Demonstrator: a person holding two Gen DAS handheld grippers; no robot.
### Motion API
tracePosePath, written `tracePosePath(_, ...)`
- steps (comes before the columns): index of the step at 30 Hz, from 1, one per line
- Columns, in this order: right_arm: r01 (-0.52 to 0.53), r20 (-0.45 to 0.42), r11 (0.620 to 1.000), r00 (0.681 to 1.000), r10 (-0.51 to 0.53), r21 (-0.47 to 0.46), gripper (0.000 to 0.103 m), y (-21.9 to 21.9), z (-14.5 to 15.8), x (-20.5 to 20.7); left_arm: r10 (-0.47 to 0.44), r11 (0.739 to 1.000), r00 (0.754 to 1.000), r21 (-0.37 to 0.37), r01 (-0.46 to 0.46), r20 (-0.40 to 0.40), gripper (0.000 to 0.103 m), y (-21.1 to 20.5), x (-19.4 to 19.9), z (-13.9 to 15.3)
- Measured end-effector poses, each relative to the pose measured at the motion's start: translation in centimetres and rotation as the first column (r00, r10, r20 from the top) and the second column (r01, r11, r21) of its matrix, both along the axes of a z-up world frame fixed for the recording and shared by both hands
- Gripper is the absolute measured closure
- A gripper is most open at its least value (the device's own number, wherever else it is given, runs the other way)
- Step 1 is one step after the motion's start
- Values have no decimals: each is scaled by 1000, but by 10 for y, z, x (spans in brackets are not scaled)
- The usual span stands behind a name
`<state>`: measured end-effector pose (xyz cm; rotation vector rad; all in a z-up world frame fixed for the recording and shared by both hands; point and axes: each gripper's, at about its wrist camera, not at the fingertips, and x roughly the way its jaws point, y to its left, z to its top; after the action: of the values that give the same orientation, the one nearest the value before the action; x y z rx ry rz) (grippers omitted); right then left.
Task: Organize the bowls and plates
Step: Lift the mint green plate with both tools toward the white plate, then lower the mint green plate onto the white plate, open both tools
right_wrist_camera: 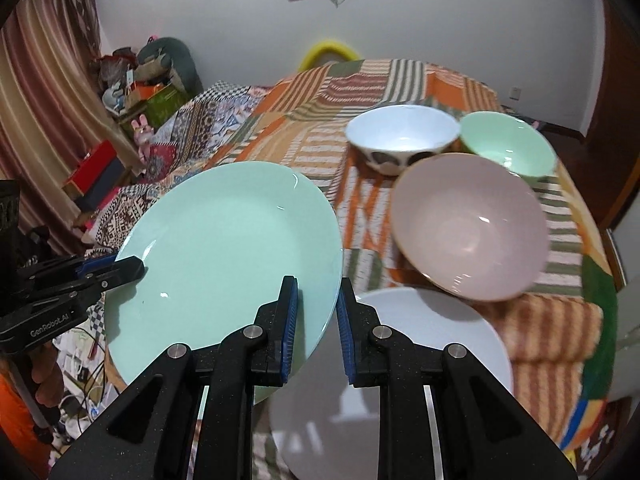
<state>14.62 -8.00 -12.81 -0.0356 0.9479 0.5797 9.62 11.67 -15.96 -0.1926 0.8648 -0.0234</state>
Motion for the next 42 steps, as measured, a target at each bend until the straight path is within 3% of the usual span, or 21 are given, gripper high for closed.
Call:
tracePosePath(7, 59, 12, 998, 998, -59, -4, 85, -35, 0, -14, -58, 998, 998, 2, 58, -21, 82, -38, 2, -2)
tracePosePath(20, 153, -87, 988, 984, -154, -19, 85, -87, -36, -31, -142, 990, 979, 1, 144, -143, 82, -93, 14, -43)
tracePosePath(31, 199, -160, 980, 966, -200, -24, 85, -108, -65, -36, -171, 984, 960, 7, 177, -222, 81, -116, 29, -71)
tracePosePath(42, 214, -187, 977, 959, -211, -1, 85, -115, -73, -31, -156, 983, 961, 63, 175, -229, 81, -122, 41, -73)
